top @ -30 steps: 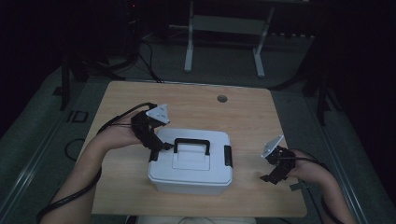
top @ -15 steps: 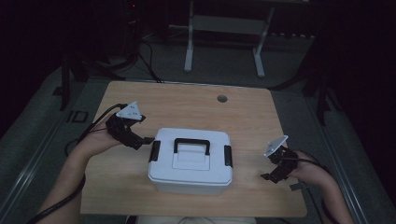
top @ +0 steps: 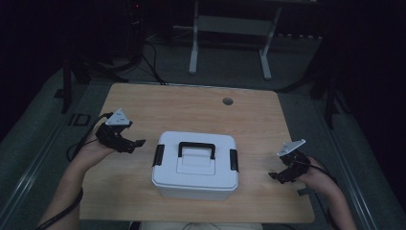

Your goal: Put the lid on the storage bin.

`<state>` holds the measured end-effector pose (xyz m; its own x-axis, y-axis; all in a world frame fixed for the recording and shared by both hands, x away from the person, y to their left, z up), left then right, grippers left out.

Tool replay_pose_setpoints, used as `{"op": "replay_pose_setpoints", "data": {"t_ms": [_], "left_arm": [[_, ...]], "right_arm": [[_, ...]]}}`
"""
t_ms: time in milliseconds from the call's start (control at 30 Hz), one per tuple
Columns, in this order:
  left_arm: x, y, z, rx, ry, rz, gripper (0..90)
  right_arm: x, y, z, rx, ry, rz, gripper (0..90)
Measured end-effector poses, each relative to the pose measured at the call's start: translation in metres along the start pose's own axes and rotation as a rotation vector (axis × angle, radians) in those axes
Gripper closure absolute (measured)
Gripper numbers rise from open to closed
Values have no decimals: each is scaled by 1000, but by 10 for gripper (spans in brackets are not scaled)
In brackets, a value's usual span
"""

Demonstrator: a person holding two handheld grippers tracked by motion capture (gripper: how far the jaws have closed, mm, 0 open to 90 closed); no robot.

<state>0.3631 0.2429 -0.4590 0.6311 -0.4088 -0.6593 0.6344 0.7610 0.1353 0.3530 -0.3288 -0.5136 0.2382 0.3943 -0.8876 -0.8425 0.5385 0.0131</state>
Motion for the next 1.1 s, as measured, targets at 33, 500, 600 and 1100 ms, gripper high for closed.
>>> {"op": "replay_pose_setpoints", "data": {"t_ms": [33,500,600,1100], "left_arm": [[1,2,-5,-13,-2,13,131],[23,14,-56,-139,72,93,131],[25,15,-63,-165,64,118,131],[23,27,-91,-308,35,338,131]], "right_arm": [[1,-1,-1,19,-11,-9,133],[15,-17,-13,179,-113,-136,122],[16,-21,-15,234,-178,-177,122],[22,-25,-28,424,-369,-301,122]]}}
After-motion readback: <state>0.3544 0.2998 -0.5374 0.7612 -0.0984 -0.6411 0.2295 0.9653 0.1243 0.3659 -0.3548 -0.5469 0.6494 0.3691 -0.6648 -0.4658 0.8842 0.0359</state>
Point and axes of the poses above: each handheld gripper's, and its own axes: x roughly forward along the jaws, z roughly out of its top, y roughly to its left, the point moved 2 cm from there along x, roughly forward along the jaws, and after that the axes turned 7 degrees about z, right-handed, at the moved point
